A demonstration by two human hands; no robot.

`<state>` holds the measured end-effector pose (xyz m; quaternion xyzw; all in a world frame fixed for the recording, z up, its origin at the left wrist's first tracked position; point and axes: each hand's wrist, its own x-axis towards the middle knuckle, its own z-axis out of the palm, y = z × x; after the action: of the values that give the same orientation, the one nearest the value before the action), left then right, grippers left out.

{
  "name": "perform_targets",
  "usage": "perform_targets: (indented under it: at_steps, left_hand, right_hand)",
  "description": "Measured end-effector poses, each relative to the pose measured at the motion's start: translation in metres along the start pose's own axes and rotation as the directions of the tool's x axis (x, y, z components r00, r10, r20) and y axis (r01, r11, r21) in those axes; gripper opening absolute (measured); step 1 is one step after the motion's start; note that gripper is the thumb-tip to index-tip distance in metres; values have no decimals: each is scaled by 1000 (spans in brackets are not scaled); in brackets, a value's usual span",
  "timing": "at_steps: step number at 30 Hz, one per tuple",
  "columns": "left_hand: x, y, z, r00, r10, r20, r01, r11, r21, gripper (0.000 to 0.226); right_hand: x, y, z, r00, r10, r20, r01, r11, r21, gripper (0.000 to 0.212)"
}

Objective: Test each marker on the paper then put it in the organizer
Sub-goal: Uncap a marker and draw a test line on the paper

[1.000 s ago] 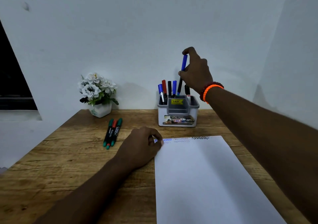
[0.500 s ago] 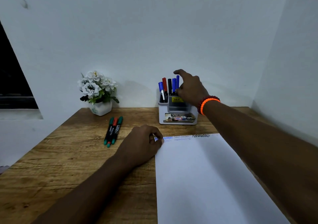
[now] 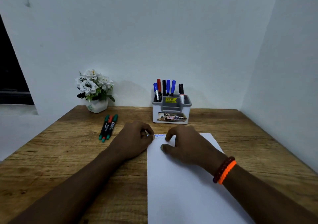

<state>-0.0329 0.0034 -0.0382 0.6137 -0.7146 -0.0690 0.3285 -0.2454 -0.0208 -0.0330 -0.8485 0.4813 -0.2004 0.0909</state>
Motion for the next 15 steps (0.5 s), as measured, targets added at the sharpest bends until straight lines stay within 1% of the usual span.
perform_targets:
  at_steps: [2, 4, 7, 10, 12, 15]
  left_hand:
    - [0, -2, -5, 999, -38, -37, 39, 999, 13, 9]
    - [2, -12, -12, 986, -108, -124, 113, 993, 33, 6]
    - [6, -36, -26, 939, -201, -280, 231, 970, 80, 5]
    - [6, -52, -39, 884, -262, -388, 336, 932, 137, 6]
    - [6, -56, -41, 870, -286, -402, 375, 913, 160, 7]
    - [8, -58, -39, 871, -315, -378, 406, 894, 191, 14]
  right_hand:
    - [1, 2, 1, 1000, 14, 0, -14, 999, 38, 32]
    - [2, 2, 1, 1000, 21, -3, -21, 999, 42, 31]
    - [1, 2, 3, 999, 28, 15, -28, 999, 44, 32]
    - [1, 2, 5, 999, 31, 20, -31, 999, 42, 32]
    - [1, 2, 4, 999, 37, 18, -38, 998, 40, 31]
    - [-1, 2, 4, 999, 49, 21, -50, 998, 35, 30]
